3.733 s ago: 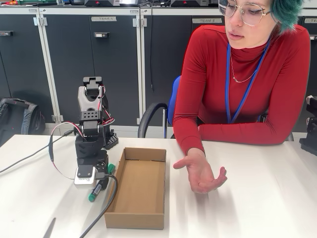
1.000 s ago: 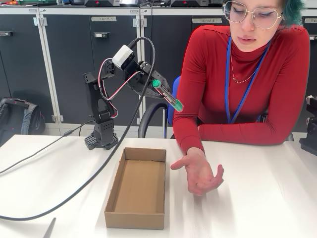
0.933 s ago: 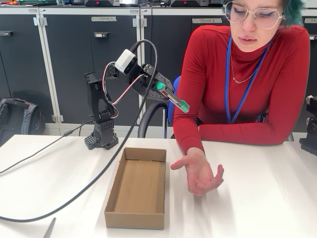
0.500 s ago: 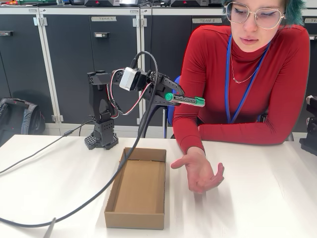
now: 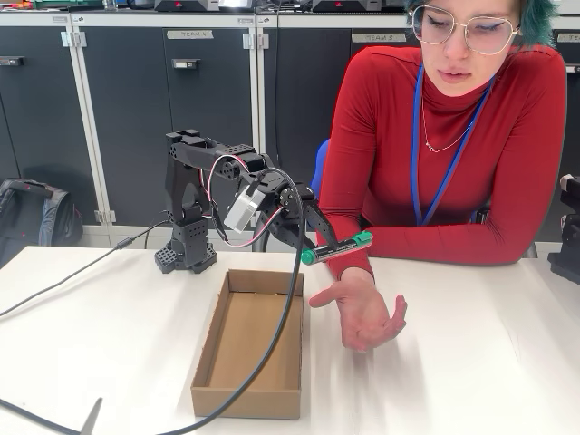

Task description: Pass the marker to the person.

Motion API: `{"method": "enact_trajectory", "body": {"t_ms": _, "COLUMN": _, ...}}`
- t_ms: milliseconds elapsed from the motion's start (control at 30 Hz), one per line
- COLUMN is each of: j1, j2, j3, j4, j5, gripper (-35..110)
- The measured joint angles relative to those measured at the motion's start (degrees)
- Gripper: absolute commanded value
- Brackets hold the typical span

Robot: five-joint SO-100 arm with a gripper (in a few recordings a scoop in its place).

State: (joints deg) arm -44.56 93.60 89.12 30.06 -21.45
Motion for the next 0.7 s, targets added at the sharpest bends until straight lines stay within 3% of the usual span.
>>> {"method": "enact_trajectory", "body": {"t_ms": 700, "j1": -7.03, "j2": -6.86, "j3": 0.00, "j4": 1.05, "j5": -0.70, "gripper": -5}}
